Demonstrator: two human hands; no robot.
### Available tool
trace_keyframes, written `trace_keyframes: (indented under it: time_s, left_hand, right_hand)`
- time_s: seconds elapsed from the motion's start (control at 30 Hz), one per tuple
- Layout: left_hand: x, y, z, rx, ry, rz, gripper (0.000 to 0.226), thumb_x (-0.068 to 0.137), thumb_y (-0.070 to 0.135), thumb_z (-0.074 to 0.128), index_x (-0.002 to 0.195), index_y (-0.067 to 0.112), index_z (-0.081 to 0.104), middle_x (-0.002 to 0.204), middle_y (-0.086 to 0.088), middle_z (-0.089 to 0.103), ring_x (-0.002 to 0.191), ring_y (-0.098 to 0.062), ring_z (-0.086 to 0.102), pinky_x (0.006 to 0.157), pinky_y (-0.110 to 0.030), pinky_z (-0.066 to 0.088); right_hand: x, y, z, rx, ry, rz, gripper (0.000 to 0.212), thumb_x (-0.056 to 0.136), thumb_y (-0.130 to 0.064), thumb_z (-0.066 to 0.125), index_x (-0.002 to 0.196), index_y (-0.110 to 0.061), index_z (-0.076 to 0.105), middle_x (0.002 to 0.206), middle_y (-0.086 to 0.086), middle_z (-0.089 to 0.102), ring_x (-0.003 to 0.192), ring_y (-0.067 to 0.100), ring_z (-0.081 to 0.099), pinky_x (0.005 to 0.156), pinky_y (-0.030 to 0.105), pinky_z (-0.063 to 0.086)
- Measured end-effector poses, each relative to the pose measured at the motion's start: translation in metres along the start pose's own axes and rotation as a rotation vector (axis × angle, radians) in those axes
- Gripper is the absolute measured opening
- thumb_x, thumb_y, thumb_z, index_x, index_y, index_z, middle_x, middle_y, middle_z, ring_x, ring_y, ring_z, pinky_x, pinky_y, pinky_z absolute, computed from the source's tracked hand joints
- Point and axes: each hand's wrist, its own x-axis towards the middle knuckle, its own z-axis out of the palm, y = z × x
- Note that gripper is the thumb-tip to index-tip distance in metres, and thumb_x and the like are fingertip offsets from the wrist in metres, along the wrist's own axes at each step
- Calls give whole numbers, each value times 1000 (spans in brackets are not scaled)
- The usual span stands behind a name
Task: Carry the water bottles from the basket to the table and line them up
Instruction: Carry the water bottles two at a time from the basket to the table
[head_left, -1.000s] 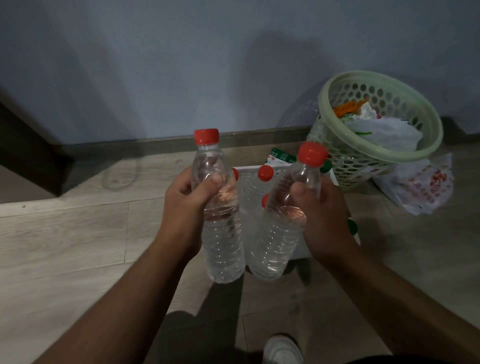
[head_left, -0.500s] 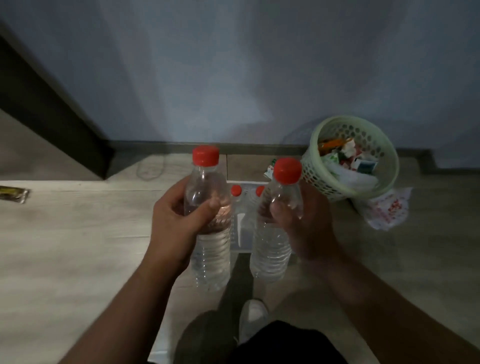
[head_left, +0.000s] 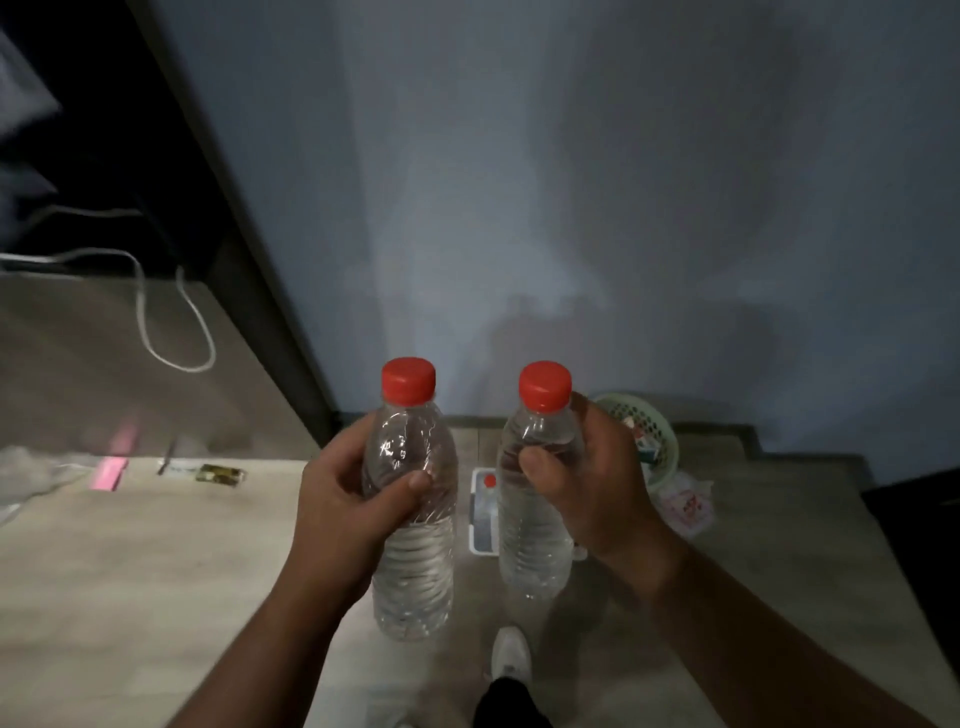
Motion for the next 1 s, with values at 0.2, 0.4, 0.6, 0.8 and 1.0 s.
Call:
trace_keyframes:
  time_s: [0.2, 0.4, 0.6, 0.8, 1.0]
  left_hand:
    - [-33, 118, -15, 20, 3, 151, 31, 55, 29, 70, 86, 33, 76, 74, 6, 72, 69, -11, 67, 64, -25, 55]
    - [-53, 170, -32, 12, 150, 252, 34, 52, 32, 73, 86, 28, 75, 73, 1, 71, 69, -18, 67, 64, -29, 55]
    - [-53, 181, -46, 26, 397, 298, 34, 55, 30, 71, 88, 22, 74, 76, -8, 70, 73, -30, 65, 68, -39, 55]
    - [-78, 197, -76, 51, 668, 363, 32, 55, 28, 72, 86, 19, 73, 73, -8, 68, 67, -26, 65, 62, -33, 55]
    - [-121, 207, -139, 41, 923, 399, 34, 54, 30, 72, 86, 22, 76, 79, -13, 69, 78, -35, 63, 75, -48, 52]
  right_hand:
    - [-18, -122, 7, 220, 4, -204, 19, 67, -37, 63, 75, -20, 61, 66, -6, 64, 62, 11, 59, 60, 30, 49]
    - [-5, -176, 20, 368, -173, -347, 18, 69, -32, 64, 75, -18, 57, 62, -12, 62, 58, 1, 58, 58, 17, 47]
    - [35, -188, 37, 383, -352, -342, 26, 67, -38, 64, 77, -14, 61, 66, -3, 66, 62, 9, 64, 59, 22, 50]
    - [54, -202, 86, 347, -532, -360, 28, 64, -43, 63, 74, -16, 62, 65, 0, 65, 62, 12, 63, 58, 27, 50]
    - [40, -226, 173, 423, -773, -351, 28, 63, -39, 66, 74, -14, 66, 64, 6, 67, 61, 19, 63, 57, 34, 51]
